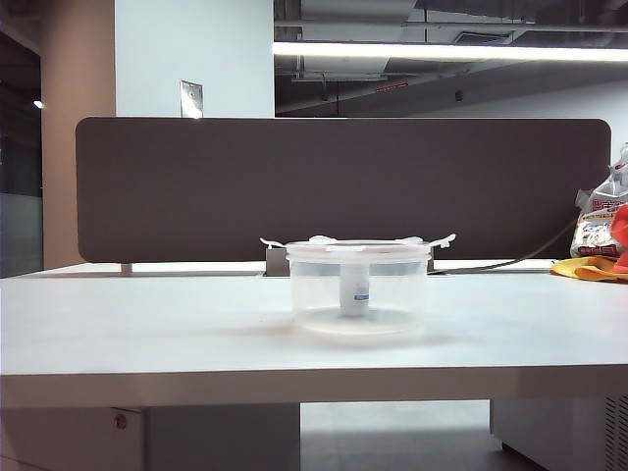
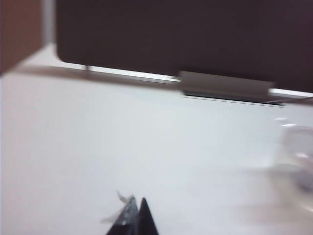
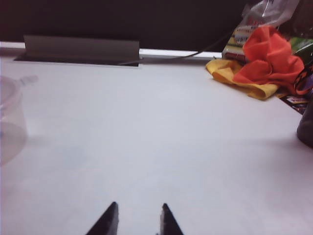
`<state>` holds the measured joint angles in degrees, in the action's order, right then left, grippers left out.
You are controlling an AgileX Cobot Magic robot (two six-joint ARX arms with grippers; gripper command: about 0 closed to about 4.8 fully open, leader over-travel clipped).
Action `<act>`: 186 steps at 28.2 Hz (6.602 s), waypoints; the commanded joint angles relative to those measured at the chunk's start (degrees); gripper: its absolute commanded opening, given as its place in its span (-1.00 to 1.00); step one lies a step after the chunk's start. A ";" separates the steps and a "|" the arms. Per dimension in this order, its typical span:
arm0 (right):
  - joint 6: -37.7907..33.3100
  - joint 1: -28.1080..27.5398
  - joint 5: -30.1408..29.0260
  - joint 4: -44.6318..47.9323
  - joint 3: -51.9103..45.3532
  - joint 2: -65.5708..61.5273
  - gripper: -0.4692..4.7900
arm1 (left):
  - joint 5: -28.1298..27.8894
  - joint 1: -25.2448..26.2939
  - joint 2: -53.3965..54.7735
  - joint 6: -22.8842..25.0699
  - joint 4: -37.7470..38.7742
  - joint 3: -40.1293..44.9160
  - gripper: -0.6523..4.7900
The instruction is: Remove the lid of the round box, pick up the small white medicine bottle inside, and place it on the table.
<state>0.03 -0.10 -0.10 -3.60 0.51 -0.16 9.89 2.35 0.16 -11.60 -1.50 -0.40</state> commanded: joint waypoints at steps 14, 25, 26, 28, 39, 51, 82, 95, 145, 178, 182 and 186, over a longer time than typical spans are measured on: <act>-9.70 0.09 -1.57 1.75 0.15 0.00 -0.38 | 12.55 -0.02 0.04 -8.57 -1.92 -0.22 -0.78; -10.95 0.11 -1.60 -1.29 5.25 -0.04 -0.55 | 13.09 -0.02 0.07 -8.37 0.17 -3.91 -0.78; -11.02 0.13 -1.62 -1.33 5.51 -0.07 -0.59 | 13.09 -0.02 0.09 -8.37 0.26 -4.26 -0.78; -11.02 0.17 -2.69 -1.33 6.03 -0.09 -0.64 | 13.14 -0.04 0.33 -8.44 0.70 -5.20 -0.78; -13.86 6.01 -3.91 -1.75 20.70 -18.29 -0.62 | 15.96 -0.07 8.87 -8.31 6.60 -16.41 -0.78; -13.11 11.87 -11.82 -13.33 49.86 -60.85 0.25 | 24.61 -6.47 45.55 -6.73 8.39 -36.83 -0.76; -30.38 11.34 -29.62 -8.37 60.00 -89.66 0.34 | 30.27 -14.34 97.66 -7.21 17.38 -69.70 0.43; -31.36 11.37 -29.83 -12.07 59.95 -90.79 0.17 | 25.16 -20.11 103.62 -6.82 20.33 -75.67 0.11; -31.61 12.24 -36.24 -3.54 60.54 -94.55 -0.79 | 28.81 -20.72 108.02 -8.31 11.85 -75.97 -0.70; -36.44 37.20 -30.97 3.85 73.85 -107.56 -0.46 | 22.21 -2.01 100.54 6.23 33.05 -75.95 -0.77; -36.41 36.81 -30.38 4.02 73.92 -107.56 -0.33 | 20.06 -2.08 100.56 5.40 30.64 -75.95 -0.64; -36.00 36.85 -29.42 3.91 73.92 -107.56 -0.25 | 16.13 -2.03 100.56 3.85 27.93 -75.95 -0.64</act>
<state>-36.34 36.64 -29.56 -0.60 74.08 -107.98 28.14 0.32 101.12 -7.51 27.46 -76.29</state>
